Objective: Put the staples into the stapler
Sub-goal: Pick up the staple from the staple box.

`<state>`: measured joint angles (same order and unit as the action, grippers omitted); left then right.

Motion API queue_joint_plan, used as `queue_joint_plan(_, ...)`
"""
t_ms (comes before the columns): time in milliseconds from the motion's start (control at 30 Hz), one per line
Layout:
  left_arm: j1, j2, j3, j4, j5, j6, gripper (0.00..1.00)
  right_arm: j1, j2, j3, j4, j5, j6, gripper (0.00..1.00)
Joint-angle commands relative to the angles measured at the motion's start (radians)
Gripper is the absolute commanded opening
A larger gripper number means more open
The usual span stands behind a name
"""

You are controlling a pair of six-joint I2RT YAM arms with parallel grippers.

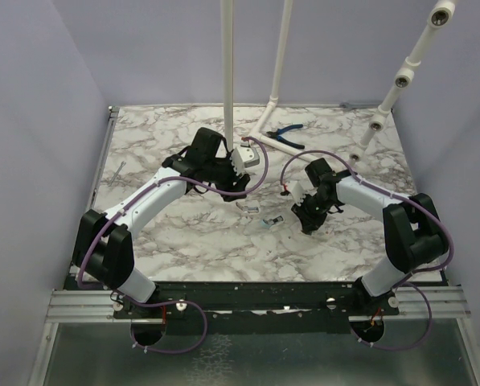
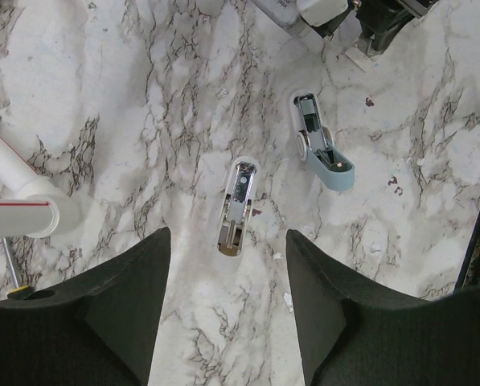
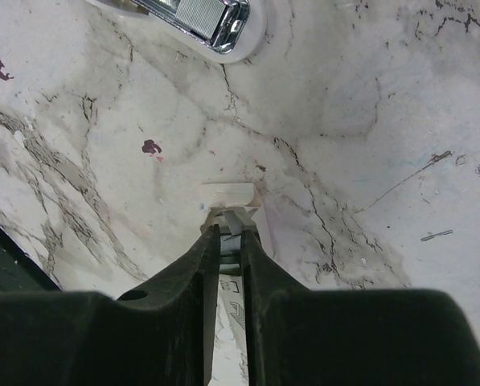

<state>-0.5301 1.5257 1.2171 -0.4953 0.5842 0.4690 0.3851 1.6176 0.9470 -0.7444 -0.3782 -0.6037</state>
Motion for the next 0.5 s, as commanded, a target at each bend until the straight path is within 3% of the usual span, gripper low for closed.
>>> queue_joint_plan(0, 0.004, -0.018, 0.006, -0.002, 0.001, -0.001, 0.61, 0.001, 0.006, 0.014, 0.015, -0.011, -0.015, 0.19)
queue_joint_plan(467, 0.005, -0.022, -0.001, -0.002, 0.008, 0.000, 0.61, 0.001, -0.016, 0.020, 0.023, -0.002, 0.008, 0.05)
